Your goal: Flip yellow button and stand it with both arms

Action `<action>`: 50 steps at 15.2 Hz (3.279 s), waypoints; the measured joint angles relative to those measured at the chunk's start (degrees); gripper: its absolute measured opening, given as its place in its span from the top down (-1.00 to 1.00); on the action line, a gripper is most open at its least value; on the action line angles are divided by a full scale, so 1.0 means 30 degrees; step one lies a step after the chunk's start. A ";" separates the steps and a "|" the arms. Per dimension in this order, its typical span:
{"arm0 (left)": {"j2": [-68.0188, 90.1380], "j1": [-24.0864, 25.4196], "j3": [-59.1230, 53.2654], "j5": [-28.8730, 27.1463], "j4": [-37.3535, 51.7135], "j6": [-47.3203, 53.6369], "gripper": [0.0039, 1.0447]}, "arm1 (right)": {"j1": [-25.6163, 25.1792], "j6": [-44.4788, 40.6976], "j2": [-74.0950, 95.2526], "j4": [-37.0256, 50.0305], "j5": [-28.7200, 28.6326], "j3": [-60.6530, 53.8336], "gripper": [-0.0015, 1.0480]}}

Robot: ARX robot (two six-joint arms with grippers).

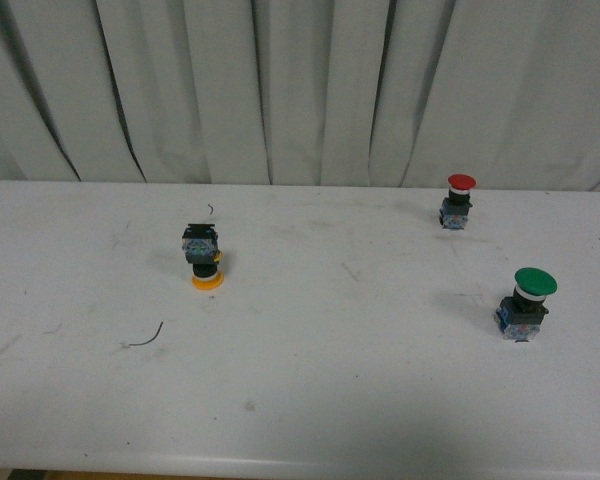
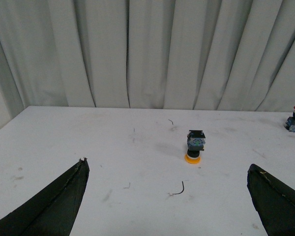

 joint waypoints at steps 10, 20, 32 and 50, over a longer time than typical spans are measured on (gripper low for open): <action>0.0000 0.0000 0.0000 0.0000 0.0000 0.0000 -0.88 | 0.0000 -0.0007 0.0000 0.0000 0.0000 0.0000 -0.88; 0.0357 -0.0364 0.0495 -0.1035 -0.1821 -0.0568 -0.88 | 0.0000 -0.0007 0.0000 0.0000 0.0000 0.0000 -0.88; 2.5682 -0.1923 1.2087 -0.1115 0.7249 -0.2324 -0.88 | 0.0015 -0.0007 0.0000 0.0000 -0.0007 0.0000 -0.88; 4.1506 -0.3825 2.6155 -0.0554 0.0933 -0.1872 -0.88 | 0.0015 0.0000 0.0000 0.0000 -0.0007 0.0000 -0.88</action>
